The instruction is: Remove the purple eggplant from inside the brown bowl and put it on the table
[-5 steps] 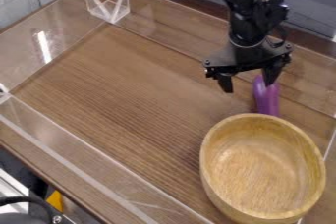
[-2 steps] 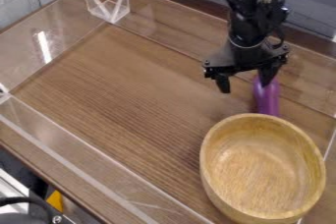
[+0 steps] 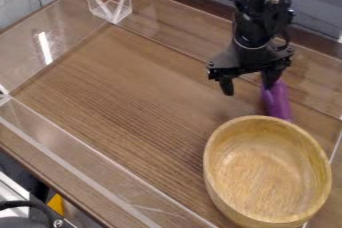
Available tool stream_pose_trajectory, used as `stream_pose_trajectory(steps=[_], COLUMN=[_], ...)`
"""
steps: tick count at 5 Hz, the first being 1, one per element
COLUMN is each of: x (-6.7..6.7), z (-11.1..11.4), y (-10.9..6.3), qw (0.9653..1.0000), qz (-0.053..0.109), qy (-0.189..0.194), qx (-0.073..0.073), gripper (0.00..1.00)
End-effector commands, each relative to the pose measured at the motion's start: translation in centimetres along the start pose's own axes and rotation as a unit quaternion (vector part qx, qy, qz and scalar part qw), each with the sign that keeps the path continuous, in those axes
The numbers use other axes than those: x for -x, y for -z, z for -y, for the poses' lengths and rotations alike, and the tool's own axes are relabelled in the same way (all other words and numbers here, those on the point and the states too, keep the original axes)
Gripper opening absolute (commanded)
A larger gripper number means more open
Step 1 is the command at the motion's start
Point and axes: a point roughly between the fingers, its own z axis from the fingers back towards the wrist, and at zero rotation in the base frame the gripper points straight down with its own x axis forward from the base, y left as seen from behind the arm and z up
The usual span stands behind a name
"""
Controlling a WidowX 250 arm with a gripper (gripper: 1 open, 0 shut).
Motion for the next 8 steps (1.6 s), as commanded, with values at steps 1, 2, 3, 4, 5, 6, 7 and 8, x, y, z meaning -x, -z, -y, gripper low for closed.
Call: stream_pose_trajectory(steps=[1, 2, 3, 4, 5, 6, 7, 8], x=[-1.29, -1.23, -1.2, -1.21, -1.21, -1.34, -1.26, -1.33], z=[0.61, 0.52, 0.44, 0.4, 0.35, 0.36, 0.28, 0.29], y=[-1.04, -0.95, -0.85, -0.76, -0.68, -0.5, -0.75, -1.27], qw=[0.9998, 0.9998, 0.9999, 0.9999, 0.9999, 0.9998, 0.9998, 0.9998], qz=[0.017, 0.014, 0.012, 0.01, 0.007, 0.009, 0.008, 0.005], qy=[-0.007, -0.008, -0.01, -0.012, -0.014, -0.014, -0.011, -0.011], qx=[0.012, 0.007, 0.003, 0.0, -0.004, -0.007, -0.011, -0.013], gripper=[1.0, 1.0, 1.0, 1.0, 1.0, 0.0, 0.0, 0.0])
